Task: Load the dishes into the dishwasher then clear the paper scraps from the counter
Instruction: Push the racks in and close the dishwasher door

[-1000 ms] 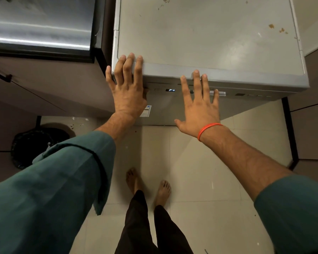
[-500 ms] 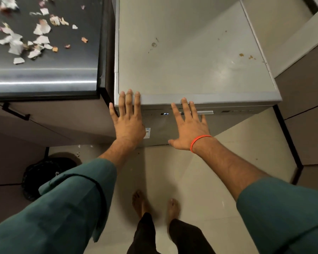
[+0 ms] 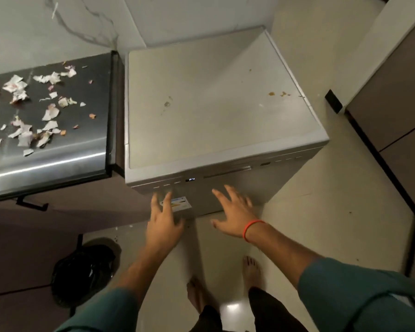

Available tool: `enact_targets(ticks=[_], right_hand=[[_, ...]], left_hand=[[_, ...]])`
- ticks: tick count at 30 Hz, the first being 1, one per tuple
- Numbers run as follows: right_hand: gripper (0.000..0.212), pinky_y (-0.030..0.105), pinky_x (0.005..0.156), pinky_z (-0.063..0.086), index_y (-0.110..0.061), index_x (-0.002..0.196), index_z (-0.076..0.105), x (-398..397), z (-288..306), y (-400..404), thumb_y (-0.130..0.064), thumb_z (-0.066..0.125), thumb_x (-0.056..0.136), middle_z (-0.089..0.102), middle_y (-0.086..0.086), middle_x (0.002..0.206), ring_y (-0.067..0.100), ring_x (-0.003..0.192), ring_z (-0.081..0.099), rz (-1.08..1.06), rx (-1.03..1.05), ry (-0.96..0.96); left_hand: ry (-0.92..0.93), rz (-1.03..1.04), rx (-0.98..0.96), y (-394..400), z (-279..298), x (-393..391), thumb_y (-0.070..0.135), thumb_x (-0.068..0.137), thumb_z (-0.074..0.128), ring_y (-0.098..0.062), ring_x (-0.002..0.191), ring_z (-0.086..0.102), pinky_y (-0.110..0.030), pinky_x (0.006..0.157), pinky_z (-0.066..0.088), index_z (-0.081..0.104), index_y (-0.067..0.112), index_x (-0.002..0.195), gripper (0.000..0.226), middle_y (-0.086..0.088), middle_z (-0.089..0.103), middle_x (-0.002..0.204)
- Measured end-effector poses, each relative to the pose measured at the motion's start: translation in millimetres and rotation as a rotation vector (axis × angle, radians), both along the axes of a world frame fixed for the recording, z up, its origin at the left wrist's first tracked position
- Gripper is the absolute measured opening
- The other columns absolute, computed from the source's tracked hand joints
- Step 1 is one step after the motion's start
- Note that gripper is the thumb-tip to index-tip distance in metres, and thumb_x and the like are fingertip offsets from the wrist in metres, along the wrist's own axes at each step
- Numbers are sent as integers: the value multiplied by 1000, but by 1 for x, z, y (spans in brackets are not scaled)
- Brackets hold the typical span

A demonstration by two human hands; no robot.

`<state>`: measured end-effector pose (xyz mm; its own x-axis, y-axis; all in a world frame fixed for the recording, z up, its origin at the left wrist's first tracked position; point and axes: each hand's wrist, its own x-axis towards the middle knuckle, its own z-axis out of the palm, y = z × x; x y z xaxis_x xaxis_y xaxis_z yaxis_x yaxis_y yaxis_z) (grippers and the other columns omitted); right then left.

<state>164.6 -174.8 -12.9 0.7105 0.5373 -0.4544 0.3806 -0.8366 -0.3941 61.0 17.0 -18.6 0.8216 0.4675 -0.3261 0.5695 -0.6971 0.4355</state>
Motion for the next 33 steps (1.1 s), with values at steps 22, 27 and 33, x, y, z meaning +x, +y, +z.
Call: enact_targets(ticks=[22,27,33], right_hand=[[105,41,89,50,-35,160,0,111,-7,-143,-53,71,85,43,9,156,32,135,51,-938,533,586],[109,56,107,45,-28,160,-9,123,-9,-146,-49,71,89,71,7,122,28,119,64,-965,712,740],[77,49,107,48,-6,150,29,129,-3,-136,-42,67,94,74,8,114,21,110,69,-988,891,851]], left_hand=[[273,-42,-467,-130,28,46,27,95,69,-21,121,58,-32,100,46,16,28,161,84,-12,52,143],[305,-153,-473,-145,45,49,35,97,67,-16,119,59,-22,86,51,19,36,158,78,-5,53,139],[331,-173,-433,-135,63,55,36,96,69,-12,117,60,-24,90,53,23,36,158,77,-2,55,134]])
